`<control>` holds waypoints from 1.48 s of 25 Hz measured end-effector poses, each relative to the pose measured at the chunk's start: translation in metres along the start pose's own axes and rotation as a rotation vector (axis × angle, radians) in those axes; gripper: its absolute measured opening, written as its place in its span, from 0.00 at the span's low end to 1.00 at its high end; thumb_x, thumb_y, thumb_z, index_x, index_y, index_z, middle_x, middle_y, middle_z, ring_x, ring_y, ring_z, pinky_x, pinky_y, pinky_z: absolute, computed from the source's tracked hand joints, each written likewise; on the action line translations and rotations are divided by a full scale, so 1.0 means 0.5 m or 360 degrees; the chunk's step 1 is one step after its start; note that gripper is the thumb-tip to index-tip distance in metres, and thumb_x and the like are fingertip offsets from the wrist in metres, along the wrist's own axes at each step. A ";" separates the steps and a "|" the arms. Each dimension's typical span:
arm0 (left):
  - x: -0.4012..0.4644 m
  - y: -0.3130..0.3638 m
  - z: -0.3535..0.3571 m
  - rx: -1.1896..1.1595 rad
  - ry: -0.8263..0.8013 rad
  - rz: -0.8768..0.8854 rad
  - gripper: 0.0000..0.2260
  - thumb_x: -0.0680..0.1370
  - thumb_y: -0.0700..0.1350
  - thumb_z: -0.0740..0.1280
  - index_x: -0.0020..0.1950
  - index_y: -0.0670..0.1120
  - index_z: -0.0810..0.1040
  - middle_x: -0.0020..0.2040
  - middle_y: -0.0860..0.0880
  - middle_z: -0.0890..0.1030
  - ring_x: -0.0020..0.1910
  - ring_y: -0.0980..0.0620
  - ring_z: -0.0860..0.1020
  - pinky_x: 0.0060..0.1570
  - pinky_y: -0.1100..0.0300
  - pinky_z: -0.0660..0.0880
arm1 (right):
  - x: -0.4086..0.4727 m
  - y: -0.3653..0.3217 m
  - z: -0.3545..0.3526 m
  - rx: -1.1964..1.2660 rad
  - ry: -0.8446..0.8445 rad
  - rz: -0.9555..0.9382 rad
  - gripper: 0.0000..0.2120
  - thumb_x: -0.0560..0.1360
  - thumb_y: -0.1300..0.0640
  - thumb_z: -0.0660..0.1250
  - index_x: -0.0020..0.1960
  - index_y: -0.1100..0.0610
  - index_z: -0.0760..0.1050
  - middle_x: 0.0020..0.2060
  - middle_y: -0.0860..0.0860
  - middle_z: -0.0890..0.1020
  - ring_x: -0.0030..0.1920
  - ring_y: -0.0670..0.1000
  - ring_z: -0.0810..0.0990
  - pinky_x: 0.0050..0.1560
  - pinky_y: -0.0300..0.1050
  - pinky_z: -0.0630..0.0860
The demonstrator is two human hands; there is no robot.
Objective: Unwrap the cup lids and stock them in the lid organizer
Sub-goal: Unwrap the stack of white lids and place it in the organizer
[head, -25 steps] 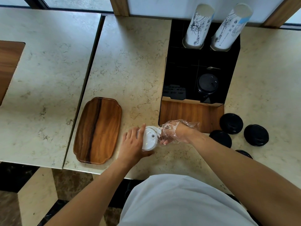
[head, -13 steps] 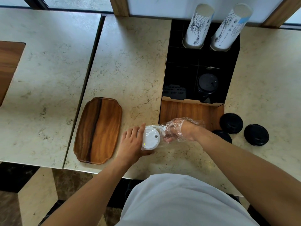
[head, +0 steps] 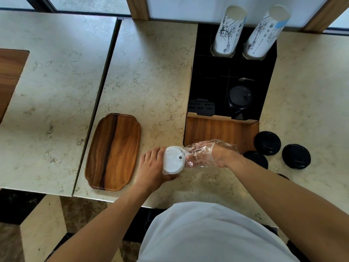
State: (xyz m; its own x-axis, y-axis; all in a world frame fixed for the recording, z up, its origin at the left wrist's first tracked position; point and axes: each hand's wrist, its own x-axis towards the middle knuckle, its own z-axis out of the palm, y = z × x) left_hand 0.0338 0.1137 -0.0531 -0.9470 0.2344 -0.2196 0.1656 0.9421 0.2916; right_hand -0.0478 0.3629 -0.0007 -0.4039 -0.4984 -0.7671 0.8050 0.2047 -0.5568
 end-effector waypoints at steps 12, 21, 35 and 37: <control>-0.004 0.014 -0.022 -0.0307 0.0300 -0.0050 0.42 0.60 0.62 0.82 0.66 0.43 0.72 0.57 0.44 0.78 0.54 0.43 0.76 0.52 0.50 0.70 | 0.026 -0.017 0.022 -0.0062 -0.0054 -0.0067 0.16 0.75 0.60 0.76 0.60 0.67 0.82 0.49 0.60 0.84 0.41 0.50 0.81 0.40 0.40 0.82; -0.001 0.021 -0.020 -0.0140 0.0258 -0.0041 0.47 0.61 0.63 0.81 0.70 0.43 0.66 0.60 0.43 0.77 0.56 0.42 0.76 0.54 0.48 0.73 | 0.035 -0.009 0.031 0.0191 -0.0053 0.0090 0.07 0.76 0.61 0.75 0.52 0.63 0.82 0.39 0.57 0.86 0.36 0.52 0.85 0.37 0.42 0.84; -0.018 -0.013 0.001 0.0335 -0.0078 -0.0028 0.41 0.76 0.72 0.51 0.77 0.42 0.66 0.58 0.43 0.75 0.53 0.42 0.75 0.51 0.48 0.74 | 0.029 0.008 -0.004 -0.0030 0.0047 0.0023 0.13 0.75 0.65 0.75 0.57 0.70 0.80 0.37 0.58 0.86 0.35 0.52 0.86 0.42 0.45 0.86; -0.025 -0.015 0.002 0.0400 -0.0111 0.0008 0.39 0.79 0.68 0.51 0.79 0.41 0.63 0.57 0.42 0.75 0.52 0.42 0.74 0.51 0.48 0.74 | 0.028 0.011 -0.010 -0.0013 0.0042 0.0063 0.18 0.75 0.66 0.75 0.61 0.73 0.77 0.38 0.60 0.87 0.37 0.54 0.87 0.43 0.47 0.87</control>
State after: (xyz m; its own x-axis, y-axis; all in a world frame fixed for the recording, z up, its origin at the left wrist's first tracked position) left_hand 0.0449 0.1041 -0.0535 -0.9261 0.2471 -0.2851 0.2417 0.9688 0.0545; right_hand -0.0513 0.3611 -0.0160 -0.3833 -0.4676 -0.7965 0.8171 0.2304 -0.5285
